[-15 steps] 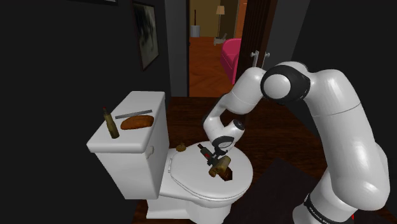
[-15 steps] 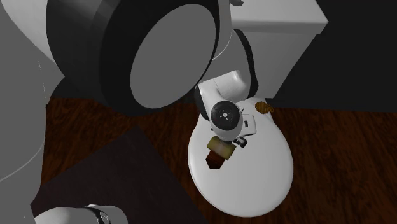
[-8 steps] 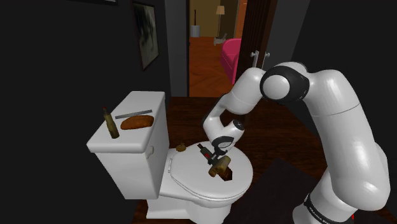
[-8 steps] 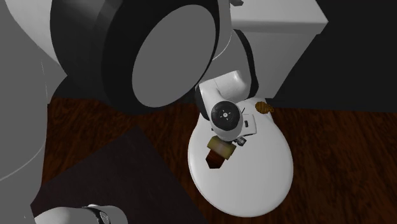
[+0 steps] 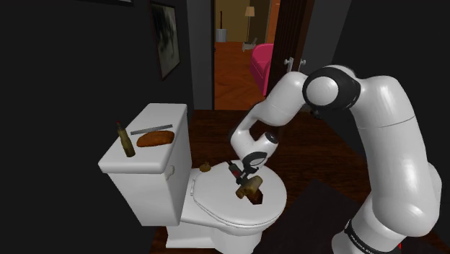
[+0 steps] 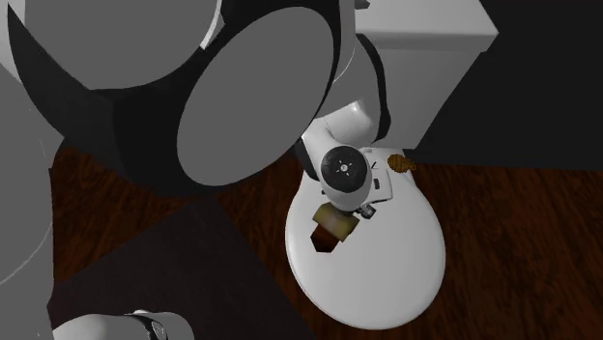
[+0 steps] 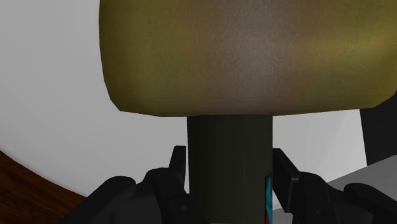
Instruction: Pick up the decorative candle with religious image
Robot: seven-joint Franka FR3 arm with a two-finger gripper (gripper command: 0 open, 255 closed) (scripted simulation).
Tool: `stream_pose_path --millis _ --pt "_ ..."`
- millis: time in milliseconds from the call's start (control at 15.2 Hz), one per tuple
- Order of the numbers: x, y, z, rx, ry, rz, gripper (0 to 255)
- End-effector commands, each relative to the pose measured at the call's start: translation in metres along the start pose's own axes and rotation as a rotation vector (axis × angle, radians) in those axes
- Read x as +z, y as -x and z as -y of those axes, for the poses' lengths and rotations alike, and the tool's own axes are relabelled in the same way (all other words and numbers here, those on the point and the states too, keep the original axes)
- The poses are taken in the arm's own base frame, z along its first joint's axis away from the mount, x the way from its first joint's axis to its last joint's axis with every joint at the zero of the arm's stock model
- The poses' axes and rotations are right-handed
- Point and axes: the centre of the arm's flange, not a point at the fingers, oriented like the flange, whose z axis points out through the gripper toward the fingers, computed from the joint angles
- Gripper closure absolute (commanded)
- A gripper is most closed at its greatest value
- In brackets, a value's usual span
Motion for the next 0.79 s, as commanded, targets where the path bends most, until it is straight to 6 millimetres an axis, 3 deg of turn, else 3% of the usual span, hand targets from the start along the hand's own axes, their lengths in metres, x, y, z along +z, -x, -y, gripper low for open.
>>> stream_pose_path --millis 0,594,726 --pt "-0.010 -0.004 0.001 -0.001 0.001 -0.001 255" --pt "-0.055 -0.020 0.003 -0.001 0.001 -0.001 255" --pt "-0.056 -0.020 0.003 -0.001 0.001 -0.001 255"
